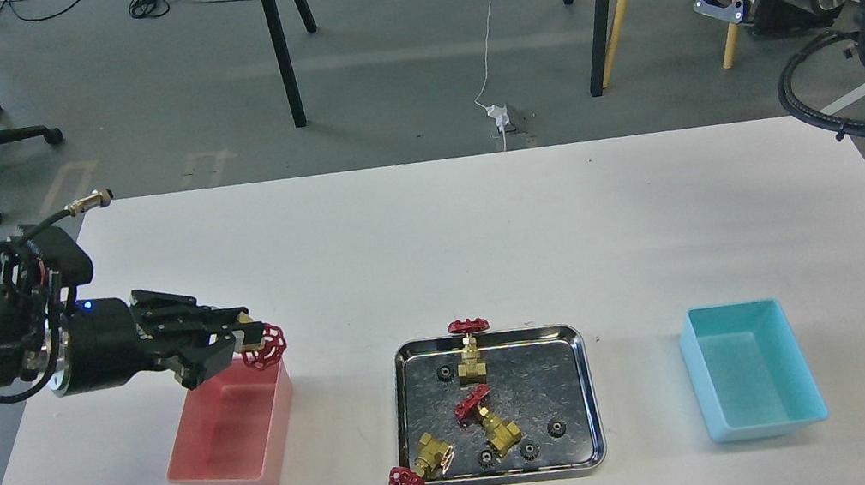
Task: Place valve in pink box and gear in blue box
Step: 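Lift the valve and carry it over the pink box, then lower the valve into the pink box and open the left gripper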
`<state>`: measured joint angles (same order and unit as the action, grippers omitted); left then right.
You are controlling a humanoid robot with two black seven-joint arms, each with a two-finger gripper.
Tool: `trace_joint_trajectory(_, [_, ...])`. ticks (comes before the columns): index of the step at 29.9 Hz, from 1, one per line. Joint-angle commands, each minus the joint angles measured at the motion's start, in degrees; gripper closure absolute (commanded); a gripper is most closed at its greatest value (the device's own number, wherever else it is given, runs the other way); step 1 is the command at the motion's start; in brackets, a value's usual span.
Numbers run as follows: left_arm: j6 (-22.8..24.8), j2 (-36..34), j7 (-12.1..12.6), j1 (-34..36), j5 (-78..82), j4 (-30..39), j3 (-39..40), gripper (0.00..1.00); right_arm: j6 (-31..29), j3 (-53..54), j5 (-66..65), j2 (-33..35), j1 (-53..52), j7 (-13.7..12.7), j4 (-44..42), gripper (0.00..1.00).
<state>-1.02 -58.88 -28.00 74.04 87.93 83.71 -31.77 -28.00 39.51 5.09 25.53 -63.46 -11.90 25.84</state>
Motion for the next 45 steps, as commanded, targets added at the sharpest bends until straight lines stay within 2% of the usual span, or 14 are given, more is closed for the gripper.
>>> trace_joint_trajectory(1, [-0.21,-0.97,0.0,-3.46,2.68,-0.21,0.57,0.8,0.0,-0.05,0.01,-0.39,-0.17,0.03,0.0,0.01])
trace_joint_trajectory(15, [-0.39,-0.18,0.0,-6.98,3.04,-6.36,0.39,0.8,0.0,-0.14,0.01,0.49,0.71,0.03,1.05,0.01])
trace_joint_trajectory(26, [-0.74,4.03,0.0,-11.02,2.78,-10.22,0.74,0.8,0.0,-0.14,0.01,0.58,1.15,-0.06,1.05,0.01])
trace_joint_trajectory(33, [-2.58,5.18,0.0,-11.99,2.51,-11.46,0.65,0.79,0.0,-0.05,0.01,0.67,1.5,0.03,1.05,0.01])
trace_joint_trajectory(45, [-2.58,5.88,0.0,-11.99,2.69,-11.29,0.65,0.62,0.0,0.04,0.1,0.75,2.56,0.03,1.14,0.01])
